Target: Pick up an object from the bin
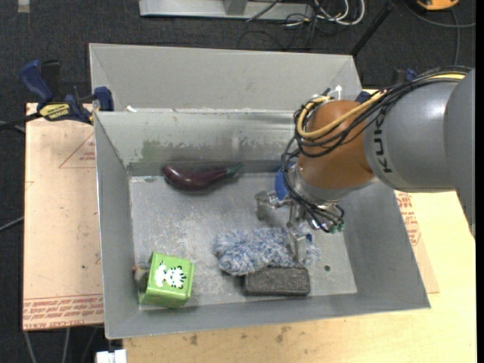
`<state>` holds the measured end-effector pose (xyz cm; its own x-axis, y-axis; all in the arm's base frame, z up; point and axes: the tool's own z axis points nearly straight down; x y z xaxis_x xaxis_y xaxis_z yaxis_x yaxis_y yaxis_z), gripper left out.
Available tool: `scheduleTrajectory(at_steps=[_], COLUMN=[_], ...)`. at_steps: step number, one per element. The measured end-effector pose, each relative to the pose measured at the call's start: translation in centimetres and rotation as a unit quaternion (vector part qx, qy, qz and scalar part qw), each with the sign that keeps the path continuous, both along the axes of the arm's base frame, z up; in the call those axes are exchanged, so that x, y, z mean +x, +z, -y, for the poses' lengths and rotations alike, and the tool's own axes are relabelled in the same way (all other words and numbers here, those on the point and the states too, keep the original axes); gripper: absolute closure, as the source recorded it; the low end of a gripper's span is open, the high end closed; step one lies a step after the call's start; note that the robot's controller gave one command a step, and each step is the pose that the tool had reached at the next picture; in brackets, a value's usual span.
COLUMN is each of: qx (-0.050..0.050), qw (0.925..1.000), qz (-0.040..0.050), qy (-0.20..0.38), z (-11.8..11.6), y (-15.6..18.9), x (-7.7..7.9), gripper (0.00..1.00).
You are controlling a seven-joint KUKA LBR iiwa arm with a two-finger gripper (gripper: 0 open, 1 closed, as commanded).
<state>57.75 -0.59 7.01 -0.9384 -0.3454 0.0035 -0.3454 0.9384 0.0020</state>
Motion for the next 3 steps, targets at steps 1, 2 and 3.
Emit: scheduleTrajectory(at_steps=[1,2,3], qx=[-0.001,-0.001,-0.001], qw=[1.0,1.0,1.0], qz=[0.0031,0.0031,0.0021], qy=[-0.003,-0.003,-0.003], z=[-0.66,-0.66,-0.66], y=[0.42,0.42,0.9], x=[-0.01,-0.01,-0.14], gripper=[1.0,1.0,1.0])
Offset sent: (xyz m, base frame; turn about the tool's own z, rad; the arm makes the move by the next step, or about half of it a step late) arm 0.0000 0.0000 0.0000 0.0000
